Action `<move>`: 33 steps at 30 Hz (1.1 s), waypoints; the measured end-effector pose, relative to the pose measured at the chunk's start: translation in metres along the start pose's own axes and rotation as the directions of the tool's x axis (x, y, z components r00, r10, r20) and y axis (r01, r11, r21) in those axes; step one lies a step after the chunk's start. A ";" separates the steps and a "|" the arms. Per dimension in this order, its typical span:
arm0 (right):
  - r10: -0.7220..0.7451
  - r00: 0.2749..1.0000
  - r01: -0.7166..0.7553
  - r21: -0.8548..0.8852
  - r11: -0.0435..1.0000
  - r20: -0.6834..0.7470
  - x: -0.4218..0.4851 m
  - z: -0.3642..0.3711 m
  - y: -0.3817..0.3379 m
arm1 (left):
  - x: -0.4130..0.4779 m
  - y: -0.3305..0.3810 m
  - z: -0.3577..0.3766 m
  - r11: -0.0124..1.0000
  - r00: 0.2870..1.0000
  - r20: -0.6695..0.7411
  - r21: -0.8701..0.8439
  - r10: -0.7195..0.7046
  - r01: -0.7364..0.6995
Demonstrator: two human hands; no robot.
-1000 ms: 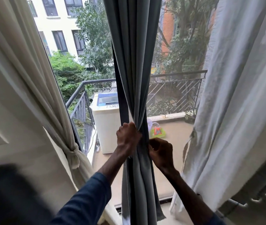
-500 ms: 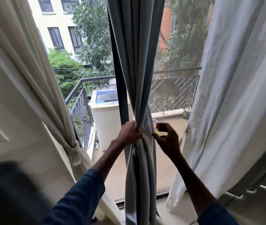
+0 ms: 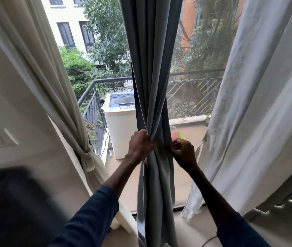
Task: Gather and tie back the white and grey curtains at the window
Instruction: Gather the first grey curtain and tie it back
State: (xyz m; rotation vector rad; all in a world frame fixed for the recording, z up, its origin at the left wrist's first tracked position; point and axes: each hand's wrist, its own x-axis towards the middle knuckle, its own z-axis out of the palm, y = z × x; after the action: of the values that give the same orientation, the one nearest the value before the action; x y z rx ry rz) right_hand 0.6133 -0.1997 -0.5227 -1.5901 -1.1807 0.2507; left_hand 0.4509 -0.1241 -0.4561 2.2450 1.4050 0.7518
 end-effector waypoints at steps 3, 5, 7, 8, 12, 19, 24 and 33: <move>-0.082 0.995 0.084 0.034 0.996 -0.058 -0.023 0.022 -0.012 | -0.002 0.014 0.004 0.999 0.999 0.000 0.019 -0.032 0.032; -0.044 0.997 0.049 0.084 0.995 -0.056 -0.031 0.032 -0.015 | -0.002 0.022 0.007 0.998 0.998 0.011 0.033 -0.062 0.061; -0.046 0.997 0.052 0.096 0.994 -0.062 -0.033 0.037 -0.012 | 0.000 0.026 0.008 0.997 0.996 0.051 0.019 -0.080 0.079; -0.052 0.997 0.059 0.108 0.992 -0.061 -0.034 0.036 -0.010 | 0.003 0.026 0.007 0.997 0.992 0.094 -0.005 -0.079 0.079; -0.076 0.997 0.073 0.160 0.984 0.012 -0.034 0.028 -0.010 | 0.017 0.022 0.002 0.991 0.958 0.286 -0.128 -0.007 0.046; -0.087 0.996 0.081 0.160 0.984 0.028 -0.034 0.021 -0.012 | 0.021 0.017 0.013 0.987 0.978 0.200 -0.157 0.053 -0.022; -0.164 0.986 0.163 0.054 0.985 0.008 -0.043 0.022 -0.009 | 0.013 0.028 0.029 0.994 1.000 0.002 -0.108 -0.029 0.029; -0.263 0.963 0.268 -0.140 0.953 0.050 -0.042 0.019 -0.002 | 0.018 0.036 0.034 0.994 0.997 -0.044 -0.088 -0.066 0.062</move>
State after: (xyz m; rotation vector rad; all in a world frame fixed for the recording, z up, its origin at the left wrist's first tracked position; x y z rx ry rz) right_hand 0.5791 -0.2207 -0.5450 -1.5344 -1.4486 0.0142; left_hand 0.5032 -0.1243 -0.4574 2.1191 1.4309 0.8324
